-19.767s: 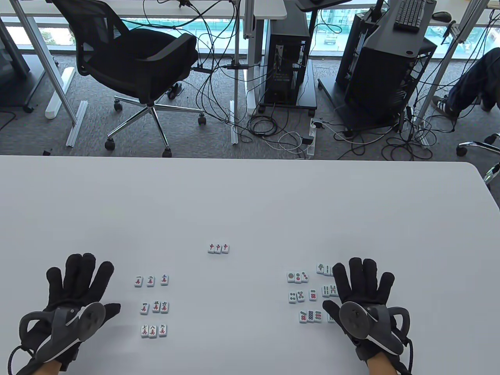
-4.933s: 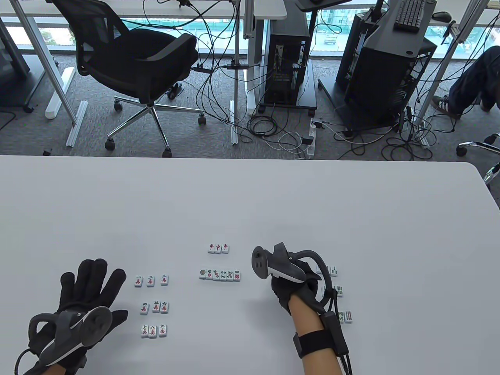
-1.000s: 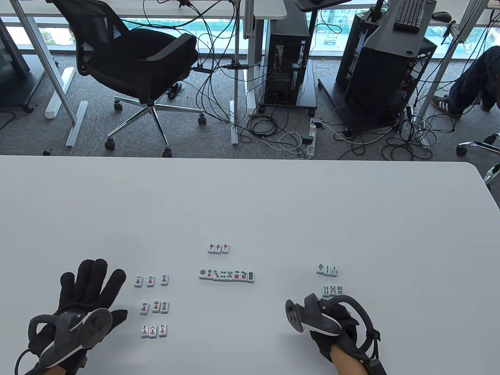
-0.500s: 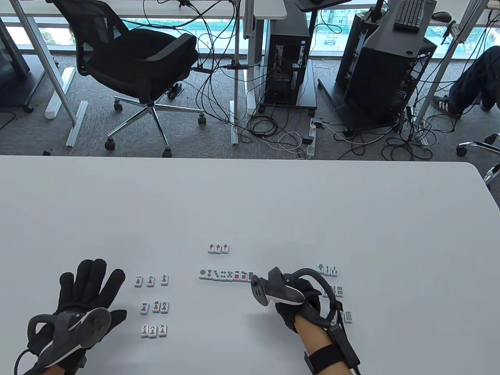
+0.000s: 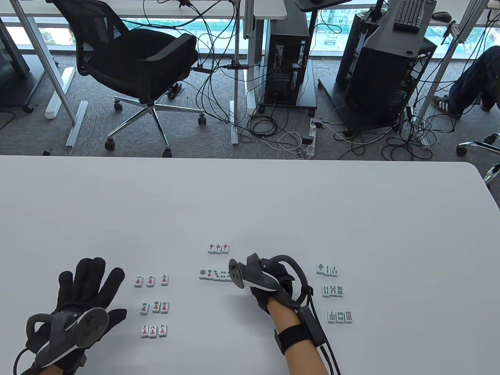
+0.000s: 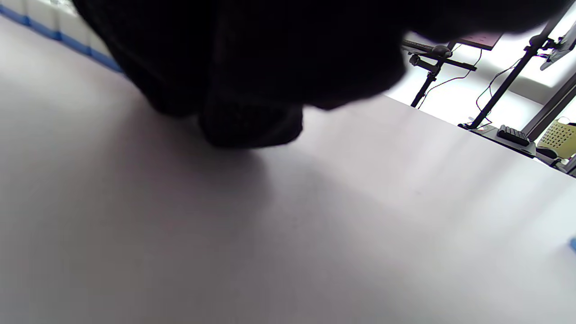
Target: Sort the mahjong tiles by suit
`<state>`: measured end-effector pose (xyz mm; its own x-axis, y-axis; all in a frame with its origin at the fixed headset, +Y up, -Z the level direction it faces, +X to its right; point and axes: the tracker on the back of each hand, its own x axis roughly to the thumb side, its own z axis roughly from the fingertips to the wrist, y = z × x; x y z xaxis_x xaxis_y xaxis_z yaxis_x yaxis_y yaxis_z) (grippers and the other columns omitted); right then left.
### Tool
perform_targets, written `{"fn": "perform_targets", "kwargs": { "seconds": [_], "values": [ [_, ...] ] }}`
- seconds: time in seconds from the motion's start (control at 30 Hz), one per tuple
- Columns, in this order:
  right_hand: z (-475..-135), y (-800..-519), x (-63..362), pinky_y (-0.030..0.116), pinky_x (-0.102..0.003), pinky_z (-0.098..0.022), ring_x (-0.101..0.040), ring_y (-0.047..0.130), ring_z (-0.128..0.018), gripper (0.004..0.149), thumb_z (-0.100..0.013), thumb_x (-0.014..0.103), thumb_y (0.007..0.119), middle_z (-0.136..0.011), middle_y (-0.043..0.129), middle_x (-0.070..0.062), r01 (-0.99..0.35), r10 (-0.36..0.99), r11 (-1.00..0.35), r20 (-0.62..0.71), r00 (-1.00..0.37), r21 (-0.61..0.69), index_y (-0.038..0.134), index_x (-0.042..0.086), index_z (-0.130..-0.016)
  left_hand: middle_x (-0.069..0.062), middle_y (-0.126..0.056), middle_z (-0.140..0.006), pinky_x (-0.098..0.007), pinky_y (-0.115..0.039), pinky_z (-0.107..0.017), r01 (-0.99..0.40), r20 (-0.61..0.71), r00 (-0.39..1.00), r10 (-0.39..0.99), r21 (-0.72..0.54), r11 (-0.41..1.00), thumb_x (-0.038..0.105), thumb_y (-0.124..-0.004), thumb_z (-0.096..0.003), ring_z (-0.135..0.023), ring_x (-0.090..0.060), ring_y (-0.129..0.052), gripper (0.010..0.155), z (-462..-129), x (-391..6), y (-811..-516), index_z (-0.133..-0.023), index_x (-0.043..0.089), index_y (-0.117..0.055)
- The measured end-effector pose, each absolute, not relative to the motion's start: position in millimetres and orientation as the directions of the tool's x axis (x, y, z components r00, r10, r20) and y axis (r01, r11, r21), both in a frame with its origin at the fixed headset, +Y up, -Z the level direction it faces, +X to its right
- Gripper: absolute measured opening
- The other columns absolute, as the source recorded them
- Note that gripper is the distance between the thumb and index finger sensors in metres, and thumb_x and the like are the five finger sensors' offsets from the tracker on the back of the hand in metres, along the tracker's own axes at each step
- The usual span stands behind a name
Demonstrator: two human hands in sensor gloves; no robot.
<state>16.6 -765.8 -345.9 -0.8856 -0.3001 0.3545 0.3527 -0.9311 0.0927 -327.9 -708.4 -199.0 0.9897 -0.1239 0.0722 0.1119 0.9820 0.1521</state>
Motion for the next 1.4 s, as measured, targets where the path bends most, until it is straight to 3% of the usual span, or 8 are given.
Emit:
{"fn": "perform_targets", "kwargs": {
  "seconds": [0.27, 0.33, 0.53, 0.63, 0.87, 1.13, 1.27, 1.4],
  "values": [
    [-334.9, -754.4, 22.6, 0.085, -0.029, -0.015, -0.015, 0.094, -0.021, 0.062, -0.042, 0.036, 0.08, -0.052, 0.097, -0.003, 0.321, -0.259, -0.94, 0.371, -0.892, 0.117, 0.064, 0.008, -0.095, 0.011, -0.002, -0.116, -0.053, -0.02, -0.085, 0.116, 0.083, 0.989, -0.126, 0.114, 0.987, 0.075, -0.06, -0.0337, -0.117, -0.021, -0.008, 0.086, -201.0, -327.7, -712.4, -0.107, 0.049, -0.022],
    [-322.1, -736.3, 32.8, 0.086, -0.031, -0.022, -0.018, 0.096, -0.03, 0.068, -0.043, 0.04, 0.077, -0.061, 0.095, -0.005, 0.294, -0.23, -0.948, 0.381, -0.895, 0.119, 0.057, 0.007, -0.099, 0.011, -0.002, -0.116, -0.053, -0.02, -0.085, 0.127, 0.079, 0.988, -0.136, 0.102, 0.987, 0.075, -0.06, -0.0335, -0.117, -0.021, -0.008, 0.086, -201.9, -328.0, -714.5, -0.106, 0.049, -0.022],
    [-281.2, -673.9, 98.6, 0.084, -0.043, -0.044, -0.028, 0.093, -0.059, 0.071, -0.044, 0.045, 0.073, -0.085, 0.084, -0.01, 0.111, -0.136, -0.99, 0.352, -0.926, -0.09, 0.052, 0.013, -0.104, 0.012, -0.011, -0.119, -0.053, -0.024, -0.085, 0.115, 0.099, 0.988, -0.121, 0.07, 0.991, 0.074, -0.06, -0.0335, -0.118, -0.021, -0.016, 0.086, -204.3, -326.0, -720.0, -0.107, 0.047, -0.025],
    [-264.8, -664.1, 136.1, 0.075, -0.051, -0.058, -0.035, 0.082, -0.078, 0.072, -0.045, 0.048, 0.071, -0.1, 0.071, -0.013, 0.032, -0.089, -0.983, 0.315, -0.945, -0.181, 0.049, 0.017, -0.106, 0.013, -0.01, -0.118, -0.053, -0.023, -0.085, 0.132, 0.109, 0.985, -0.137, 0.051, 0.99, 0.074, -0.061, -0.033, -0.118, -0.02, -0.016, 0.087, -204.7, -323.5, -724.4, -0.106, 0.047, -0.022],
    [-233.1, -697.2, 204.6, 0.061, -0.06, -0.068, -0.044, 0.061, -0.095, 0.073, -0.048, 0.058, 0.049, -0.112, 0.048, -0.018, -0.044, -0.011, -0.968, 0.221, -0.975, -0.246, 0.036, 0.022, -0.111, 0.013, -0.003, -0.116, -0.052, -0.02, -0.085, 0.232, 0.079, 0.969, -0.235, 0.041, 0.972, 0.074, -0.06, -0.0328, -0.117, -0.019, -0.01, 0.088, -208.6, -323.2, -734.3, -0.105, 0.047, -0.016],
    [-227.7, -712.1, 219.1, 0.032, -0.071, -0.073, -0.049, 0.023, -0.103, 0.075, -0.047, 0.059, 0.047, -0.115, 0.019, -0.018, 0.006, -0.061, -0.96, 0.188, -0.98, -0.279, 0.02, 0.027, -0.109, 0.015, -0.018, -0.119, -0.047, -0.025, -0.087, 0.301, 0.147, 0.94, -0.309, 0.078, 0.95, 0.07, -0.062, -0.0339, -0.119, -0.015, -0.028, 0.085, -212.5, -310.3, -745.7, -0.106, 0.042, -0.027],
    [-223.4, -708.2, 218.4, 0.017, -0.074, -0.071, -0.049, 0.006, -0.102, 0.077, -0.046, 0.062, 0.044, -0.114, 0.006, -0.017, -0.047, -0.024, -0.948, 0.218, -0.976, -0.313, 0.013, 0.028, -0.108, 0.015, -0.028, -0.119, -0.045, -0.031, -0.088, 0.31, 0.136, 0.933, -0.333, 0.17, 0.936, 0.067, -0.066, -0.034, -0.118, -0.014, -0.04, 0.081, -221.1, -303.0, -731.9, -0.105, 0.042, -0.035],
    [-219.5, -704.6, 218.6, 0.01, -0.076, -0.067, -0.049, -0.003, -0.1, 0.078, -0.046, 0.063, 0.042, -0.113, -0.001, -0.016, -0.087, 0.004, -0.941, 0.245, -0.969, -0.327, 0.008, 0.029, -0.107, 0.016, -0.042, -0.117, -0.044, -0.039, -0.088, 0.383, 0.111, 0.903, -0.416, 0.23, 0.894, 0.065, -0.075, -0.0293, -0.115, -0.012, -0.054, 0.082, -241.4, -294.4, -698.3, -0.103, 0.042, -0.046]
  ]
}}
